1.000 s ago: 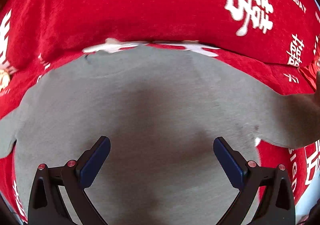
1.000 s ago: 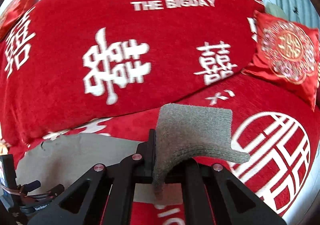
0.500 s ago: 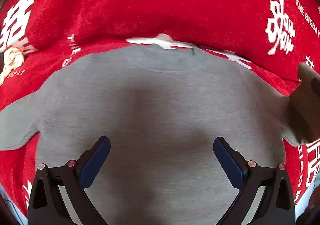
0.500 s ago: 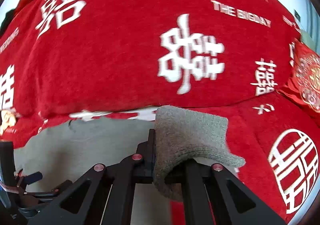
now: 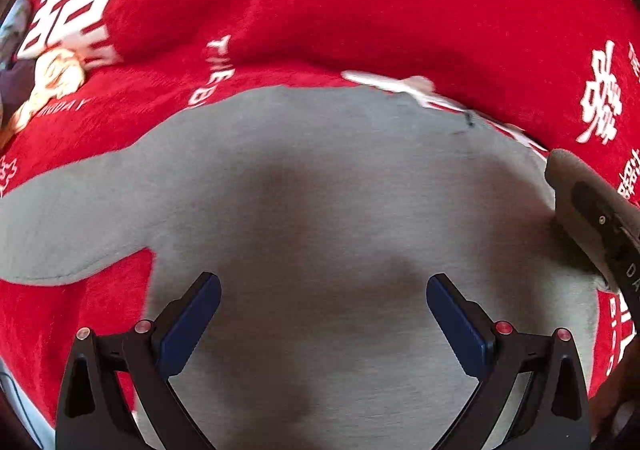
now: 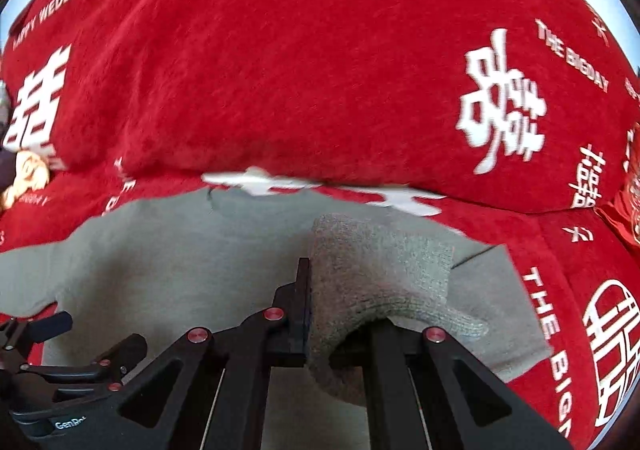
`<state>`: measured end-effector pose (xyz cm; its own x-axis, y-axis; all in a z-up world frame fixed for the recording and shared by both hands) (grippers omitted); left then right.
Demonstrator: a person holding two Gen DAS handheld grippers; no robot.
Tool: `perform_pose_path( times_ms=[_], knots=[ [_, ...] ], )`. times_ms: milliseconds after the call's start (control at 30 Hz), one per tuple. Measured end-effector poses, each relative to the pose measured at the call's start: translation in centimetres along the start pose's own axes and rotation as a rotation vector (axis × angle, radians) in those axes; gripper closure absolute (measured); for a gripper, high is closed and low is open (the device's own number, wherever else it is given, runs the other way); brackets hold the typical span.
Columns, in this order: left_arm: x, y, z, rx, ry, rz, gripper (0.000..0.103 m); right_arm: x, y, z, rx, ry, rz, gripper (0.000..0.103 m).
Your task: Fold small clothes
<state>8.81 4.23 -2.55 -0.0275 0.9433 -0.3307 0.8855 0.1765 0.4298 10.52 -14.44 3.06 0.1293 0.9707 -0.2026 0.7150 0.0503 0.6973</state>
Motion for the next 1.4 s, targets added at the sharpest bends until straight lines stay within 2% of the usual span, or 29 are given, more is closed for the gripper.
perform_pose_path(
  times_ms=[200,433,500,833,933,1000,1033,1067,1300,1400],
  knots=[
    [3.2,-0.4,-0.3,-0.004,0.007,-0.045,0.000,4.0,-0.7,0.3,0.013,0.020,-0.057,0.099],
    [3.6,-0.7,-1.6,-0.024,-0.007,-0.039,0.000,7.8,-1.3,0.4,0.026,0.042,-0.107,0.099],
    [3.9,-0.8,-2.4,-0.047,0.021,-0.036,0.000,8.4,-1.4,0.1,0.023,0.053,-0.108,0.099],
    [8.1,-1.1,-5.1,-0.107,0.039,-0.120,0.000,11.6,-1.9,-0.3,0.055,0.123,-0.129,0.099],
    [9.3,-1.2,-5.5,-0.114,0.050,-0.146,0.000,12.8,-2.4,0.0,0.075,0.136,-0.150,0.090],
    [10.6,-1.3,-6.1,-0.127,0.059,-0.173,0.000,13.6,-2.9,0.0,0.091,0.157,-0.174,0.074],
    [11.2,-1.5,-6.4,-0.133,0.062,-0.190,0.000,14.1,-3.2,-0.1,0.096,0.174,-0.196,0.055],
    [11.9,-1.6,-6.7,-0.137,0.061,-0.207,0.000,14.6,-3.5,-0.3,0.094,0.183,-0.224,0.042],
    [16.5,-2.3,-8.2,-0.168,0.077,-0.330,0.000,17.2,-5.7,-3.0,-0.016,0.144,-0.476,0.039],
    [17.4,-2.4,-8.5,-0.175,0.090,-0.354,0.000,18.0,-6.8,-5.2,-0.117,0.153,-0.621,0.039]
  ],
)
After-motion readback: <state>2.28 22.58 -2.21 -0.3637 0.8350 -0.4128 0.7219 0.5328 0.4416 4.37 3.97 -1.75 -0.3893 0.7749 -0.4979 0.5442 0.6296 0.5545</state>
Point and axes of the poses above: each gripper's, at about its wrist camera, not at the fingertips, and z roughly the way its jaws point, x to its left, y to its top, the point moved 4 cm from there along z, roughly the way its jaws point, and after that the axes turned 13 degrees about -y, right-handed, at the moved point
